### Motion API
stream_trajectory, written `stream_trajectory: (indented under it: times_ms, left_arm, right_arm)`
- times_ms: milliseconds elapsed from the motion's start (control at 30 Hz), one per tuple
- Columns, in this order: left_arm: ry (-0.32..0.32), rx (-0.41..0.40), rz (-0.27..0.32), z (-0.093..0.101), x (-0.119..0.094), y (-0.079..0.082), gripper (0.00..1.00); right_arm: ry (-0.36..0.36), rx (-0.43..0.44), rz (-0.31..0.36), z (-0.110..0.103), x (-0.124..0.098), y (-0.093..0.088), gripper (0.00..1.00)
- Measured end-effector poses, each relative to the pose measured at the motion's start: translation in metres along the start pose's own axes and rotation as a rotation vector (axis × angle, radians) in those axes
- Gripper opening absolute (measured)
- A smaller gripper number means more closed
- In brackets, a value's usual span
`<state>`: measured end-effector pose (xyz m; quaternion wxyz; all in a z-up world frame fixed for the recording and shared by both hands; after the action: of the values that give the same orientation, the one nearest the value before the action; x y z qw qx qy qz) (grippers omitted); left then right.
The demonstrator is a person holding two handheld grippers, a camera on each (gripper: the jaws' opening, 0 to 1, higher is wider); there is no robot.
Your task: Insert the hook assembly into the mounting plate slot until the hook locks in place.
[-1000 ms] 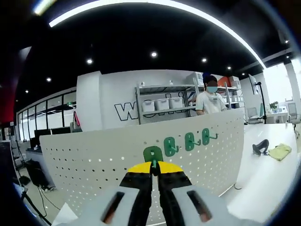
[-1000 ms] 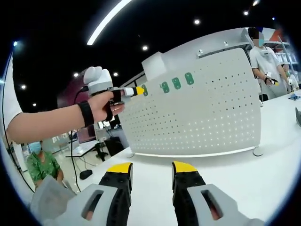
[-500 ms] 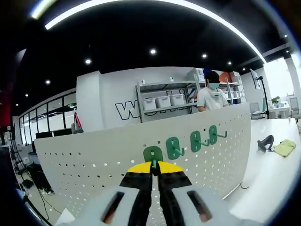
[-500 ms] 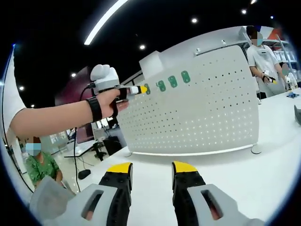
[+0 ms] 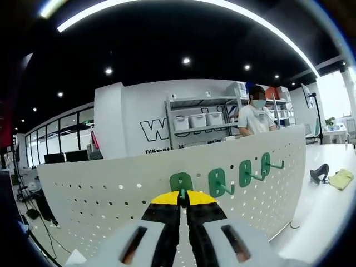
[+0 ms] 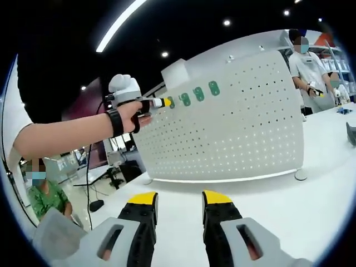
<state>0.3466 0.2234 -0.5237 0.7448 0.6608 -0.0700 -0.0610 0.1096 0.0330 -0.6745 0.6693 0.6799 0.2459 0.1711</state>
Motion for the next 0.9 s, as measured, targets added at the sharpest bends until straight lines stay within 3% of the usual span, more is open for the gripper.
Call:
stream_trajectory:
  times_ms: [533, 667, 900]
  left_arm:
    - [0.020, -0.012, -0.034, -0.0029, 0.0084, -0.0042, 0.03]
    - [0.032, 0.036, -0.031, -0.0016, 0.0103, -0.0053, 0.03]
    - [0.033, 0.022, -0.054, -0.0026, 0.0106, -0.0062, 0.04]
  right_arm:
    - [-0.017, 0.002, -0.002, 0.0019, -0.0017, -0.0002, 0.30]
    - [-0.023, 0.010, -0.002, 0.0023, -0.0034, -0.0013, 0.30]
    - [-0.014, 0.005, -0.011, -0.0002, -0.0027, -0.0015, 0.30]
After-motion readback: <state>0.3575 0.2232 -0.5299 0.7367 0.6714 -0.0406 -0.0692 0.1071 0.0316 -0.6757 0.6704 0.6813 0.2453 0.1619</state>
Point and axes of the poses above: the point that each gripper's makers call its tool centre point, and the gripper's own axes: x roughly forward along the fingers, z roughly to its right, y roughly out of its top, the point moved 6 cm from there along -x, roughly backward along the fingers, and after that the axes turned 15 degrees about -x, right-handed, at the moved point
